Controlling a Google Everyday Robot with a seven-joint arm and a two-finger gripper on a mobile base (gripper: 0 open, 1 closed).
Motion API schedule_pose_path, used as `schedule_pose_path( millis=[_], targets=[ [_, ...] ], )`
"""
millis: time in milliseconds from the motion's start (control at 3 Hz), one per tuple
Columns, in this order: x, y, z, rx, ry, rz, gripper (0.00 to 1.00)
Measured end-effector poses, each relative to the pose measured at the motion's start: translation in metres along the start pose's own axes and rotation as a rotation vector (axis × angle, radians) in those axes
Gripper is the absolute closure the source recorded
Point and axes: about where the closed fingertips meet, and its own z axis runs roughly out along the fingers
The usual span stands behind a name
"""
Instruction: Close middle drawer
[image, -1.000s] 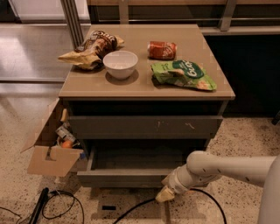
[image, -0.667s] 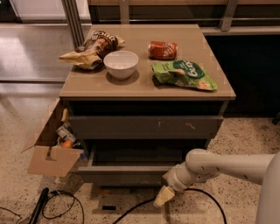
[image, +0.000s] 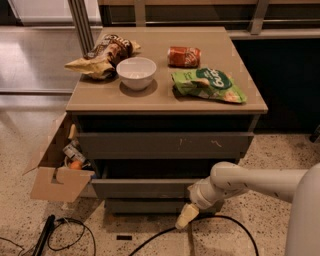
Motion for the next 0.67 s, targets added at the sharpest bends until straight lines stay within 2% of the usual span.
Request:
schedule_pose_path(
  millis=[333, 667],
  targets=[
    [-0.009, -0.021, 0.004, 0.017, 0.0, -0.007, 0.0],
    [-0.011, -0.039, -0.001, 0.057, -0.003, -0.024, 0.0]
  ],
)
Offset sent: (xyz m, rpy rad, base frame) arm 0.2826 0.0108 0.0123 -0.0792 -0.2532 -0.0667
